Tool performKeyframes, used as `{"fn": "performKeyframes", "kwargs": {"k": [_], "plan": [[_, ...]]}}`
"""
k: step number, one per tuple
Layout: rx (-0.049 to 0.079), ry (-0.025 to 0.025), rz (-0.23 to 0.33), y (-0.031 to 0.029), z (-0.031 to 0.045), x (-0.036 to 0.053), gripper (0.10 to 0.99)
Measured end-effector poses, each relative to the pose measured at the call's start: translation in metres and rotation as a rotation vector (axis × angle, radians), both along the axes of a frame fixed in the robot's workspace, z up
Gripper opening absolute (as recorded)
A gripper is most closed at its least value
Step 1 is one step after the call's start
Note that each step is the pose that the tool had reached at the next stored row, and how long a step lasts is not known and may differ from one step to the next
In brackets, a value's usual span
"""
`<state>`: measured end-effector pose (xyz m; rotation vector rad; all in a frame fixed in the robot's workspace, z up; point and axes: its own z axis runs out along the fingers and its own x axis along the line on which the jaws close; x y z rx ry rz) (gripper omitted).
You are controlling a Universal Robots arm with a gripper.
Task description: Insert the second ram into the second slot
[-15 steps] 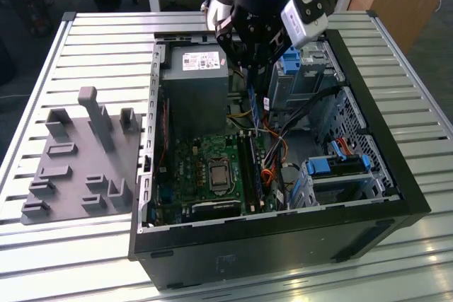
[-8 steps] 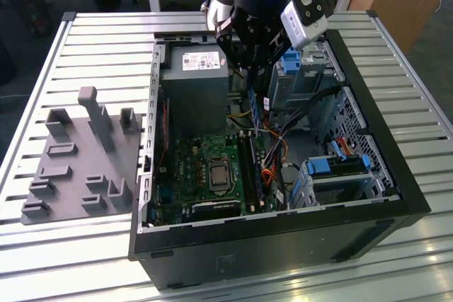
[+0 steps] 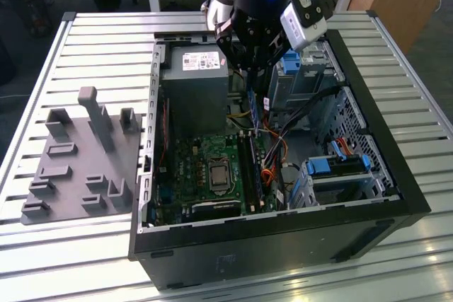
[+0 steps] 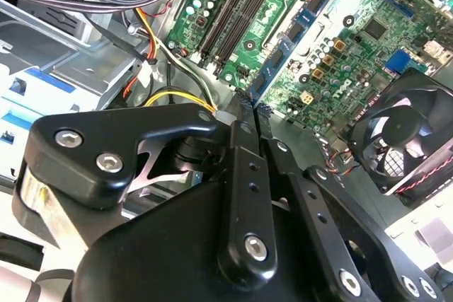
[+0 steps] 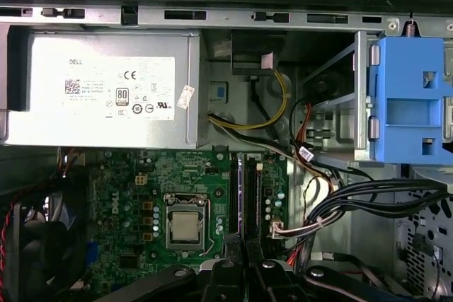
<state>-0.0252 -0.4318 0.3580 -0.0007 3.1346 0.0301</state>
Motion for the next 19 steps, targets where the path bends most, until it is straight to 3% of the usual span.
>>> {"fn": "performKeyframes", "kwargs": {"k": [19], "plan": [[0.0,0.0,0.0,0.0,-0.0103,0.0,0.137]]}}
